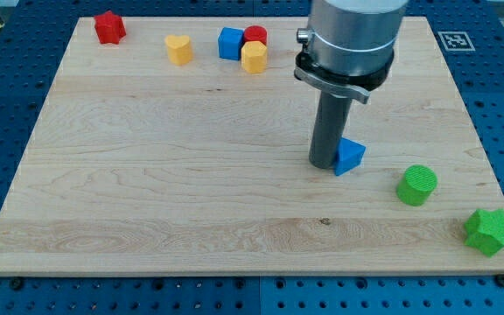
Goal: Push the red circle and yellow hexagon slightly down
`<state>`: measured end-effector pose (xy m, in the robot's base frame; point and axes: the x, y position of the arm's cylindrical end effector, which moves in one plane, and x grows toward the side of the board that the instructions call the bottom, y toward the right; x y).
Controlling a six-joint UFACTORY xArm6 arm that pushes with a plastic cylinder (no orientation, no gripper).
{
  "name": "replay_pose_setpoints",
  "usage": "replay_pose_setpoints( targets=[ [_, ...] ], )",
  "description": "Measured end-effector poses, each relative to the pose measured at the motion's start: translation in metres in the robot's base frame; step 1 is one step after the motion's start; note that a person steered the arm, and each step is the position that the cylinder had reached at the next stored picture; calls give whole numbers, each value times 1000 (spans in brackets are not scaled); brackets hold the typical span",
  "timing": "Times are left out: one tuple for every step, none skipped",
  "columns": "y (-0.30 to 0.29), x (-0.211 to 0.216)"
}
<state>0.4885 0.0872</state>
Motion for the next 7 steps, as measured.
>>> replay_pose_setpoints(
  targets=[
    [1,0],
    [-19,-5],
    [-41,-29],
    [-47,-45],
    [-48,-45],
    [-60,-72],
    [-51,-129]
  ],
)
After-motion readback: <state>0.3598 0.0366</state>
